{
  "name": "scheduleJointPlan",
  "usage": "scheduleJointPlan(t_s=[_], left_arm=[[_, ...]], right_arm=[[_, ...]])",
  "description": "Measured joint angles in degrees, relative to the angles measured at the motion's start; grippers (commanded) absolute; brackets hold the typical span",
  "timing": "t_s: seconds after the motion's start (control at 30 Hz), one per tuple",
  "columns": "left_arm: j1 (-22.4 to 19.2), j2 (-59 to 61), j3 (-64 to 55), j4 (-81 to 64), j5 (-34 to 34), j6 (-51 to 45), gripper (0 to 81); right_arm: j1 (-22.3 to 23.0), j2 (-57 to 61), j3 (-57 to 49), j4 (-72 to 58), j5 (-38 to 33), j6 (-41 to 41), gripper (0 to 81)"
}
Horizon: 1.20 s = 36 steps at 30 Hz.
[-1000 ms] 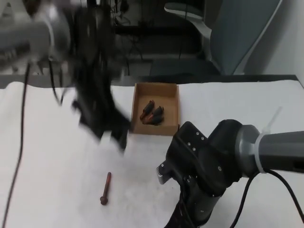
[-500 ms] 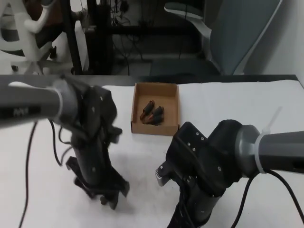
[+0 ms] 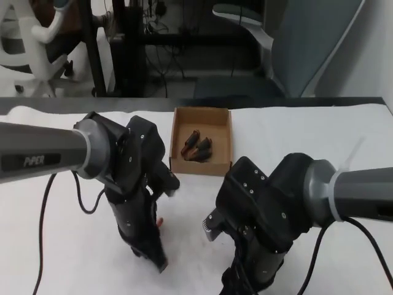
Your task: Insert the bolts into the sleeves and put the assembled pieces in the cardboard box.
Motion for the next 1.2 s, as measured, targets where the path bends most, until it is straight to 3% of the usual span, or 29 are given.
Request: scheduleJointPlan(t_s=[0.2,0.43,0.5,0.53,0.57,0.63,0.67,0.87,1.03,1.2], left_arm=[[-0.5,0.0,0.0,-0.7,0.3,33.3,1.7],[-0.5,0.0,0.0,-1.0,-0.1,47.4,1.1],[-0.5,0.0,0.0,-1.3,-0.9,47.2,13.3],[-0.5,0.0,0.0,-1.5,-1.2,46.6,21.0],[-0.5,0.0,0.0,-1.9,-1.9,45.4,33.7],[-0.5,-0.4,0.0,-3.2,-3.3,43.2,67.1],[-0.5,-0.6,0.0,-4.1,-3.9,41.8,70.0],[-0.5,-6.7,0.0,-10.7,-5.6,27.0,70.0],[-0.4,-12.7,0.0,-13.2,-12.3,-2.4,70.0],[-0.2,-17.8,0.0,-10.2,-6.3,-26.9,70.0]], right_arm=[[0.0,0.0,0.0,0.1,-0.5,0.0,57.0],[0.0,0.0,-0.1,0.4,-0.5,-0.6,58.7],[0.0,0.0,-0.1,0.4,-0.9,-1.5,70.0],[0.0,0.0,-0.1,0.6,-1.1,-2.0,70.0],[0.0,0.0,-0.1,0.7,-1.5,-2.3,70.0],[0.0,0.0,-0.1,0.7,-2.1,-2.5,70.0],[0.0,0.0,-0.1,0.7,-2.2,-2.6,70.0],[0.0,-0.1,-0.1,0.5,-2.5,-2.8,70.0],[0.2,-2.3,0.5,0.0,-3.2,0.1,70.0],[0.2,-7.8,0.6,0.2,-1.5,2.6,70.0]])
